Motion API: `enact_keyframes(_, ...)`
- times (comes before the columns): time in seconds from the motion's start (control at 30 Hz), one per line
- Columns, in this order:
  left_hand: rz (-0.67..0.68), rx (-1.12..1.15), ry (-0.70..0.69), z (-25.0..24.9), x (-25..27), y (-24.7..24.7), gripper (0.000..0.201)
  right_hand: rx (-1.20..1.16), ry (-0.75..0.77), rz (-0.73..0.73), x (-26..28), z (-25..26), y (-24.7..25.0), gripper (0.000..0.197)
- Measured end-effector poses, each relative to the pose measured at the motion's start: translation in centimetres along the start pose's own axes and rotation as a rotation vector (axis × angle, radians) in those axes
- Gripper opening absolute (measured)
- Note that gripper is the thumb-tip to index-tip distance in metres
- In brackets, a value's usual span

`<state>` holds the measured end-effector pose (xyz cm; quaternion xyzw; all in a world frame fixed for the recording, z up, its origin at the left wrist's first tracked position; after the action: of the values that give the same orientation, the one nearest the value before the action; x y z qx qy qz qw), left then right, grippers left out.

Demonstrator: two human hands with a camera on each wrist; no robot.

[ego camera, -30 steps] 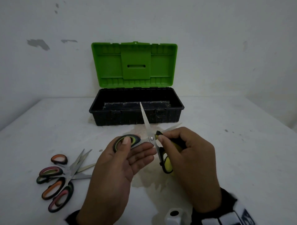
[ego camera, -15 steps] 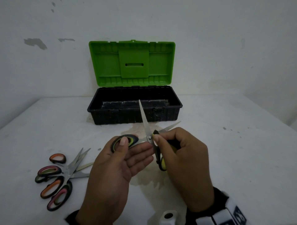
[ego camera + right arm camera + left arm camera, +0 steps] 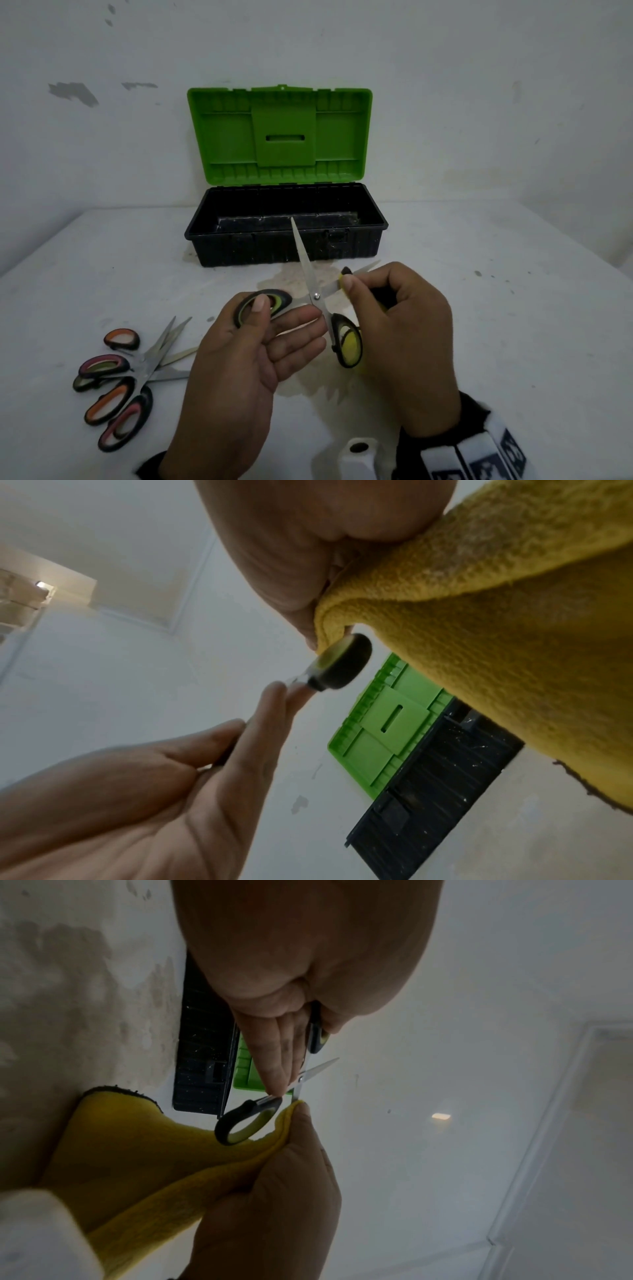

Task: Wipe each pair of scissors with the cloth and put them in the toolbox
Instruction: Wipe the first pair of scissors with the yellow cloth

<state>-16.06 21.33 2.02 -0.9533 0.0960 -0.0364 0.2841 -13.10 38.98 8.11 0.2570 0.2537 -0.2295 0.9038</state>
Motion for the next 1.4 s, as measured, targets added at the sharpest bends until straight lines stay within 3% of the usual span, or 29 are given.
enact_keyframes(0.13, 0.011, -0.002, -0.017, -0.4, 0.0, 0.0, 0.03, 0.003, 0.057, 0.043, 0.7, 1.0, -0.9, 0.013)
enact_keyframes(0.33, 0.012, 0.014, 0.009, -0.2, 0.0, 0.3, 0.029, -0.093, -0.073, -0.048, 0.0, -1.0, 0.8, 0.015)
enact_keyframes(0.53, 0.017, -0.007, 0.005, -0.4, 0.0, 0.4, 0.029, -0.097, -0.031, 0.006, 0.7, 0.1, -0.2, 0.014)
enact_keyframes(0.7, 0.034, -0.008, 0.032, -0.3, 0.2, 0.3, 0.029, -0.182, -0.158, -0.054, 0.2, -2.2, 0.9, 0.018)
enact_keyframes(0.9, 0.03, -0.012, 0.034, -0.5, 0.0, 0.4, 0.029, -0.175, -0.143, 0.013, 0.7, -1.3, 0.0, 0.017)
enact_keyframes(1.03, 0.028, -0.019, 0.041, -0.5, 0.1, 0.7, 0.028, -0.177, -0.191, -0.058, 0.2, -2.7, 1.4, 0.018)
enact_keyframes(1.23, 0.027, -0.011, 0.034, -0.5, -0.1, 1.0, 0.027, -0.183, -0.173, -0.003, 0.5, -1.9, 0.5, 0.018)
enact_keyframes(1.4, 0.049, -0.03, 0.035, -0.5, -0.4, 0.9, 0.027, -0.215, -0.22, -0.067, -0.3, -3.3, 1.8, 0.02)
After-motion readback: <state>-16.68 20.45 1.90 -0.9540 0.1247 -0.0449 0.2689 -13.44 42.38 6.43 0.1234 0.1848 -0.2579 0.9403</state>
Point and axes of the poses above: each hand's wrist, its own x-axis away from the middle knuckle, its own y-axis out of the back of the hand, z = x × y, the point moved 10 cm from there along -x, towards the middle knuckle, and after that the axes turned 6 degrees about z, right-handed, at the moved point
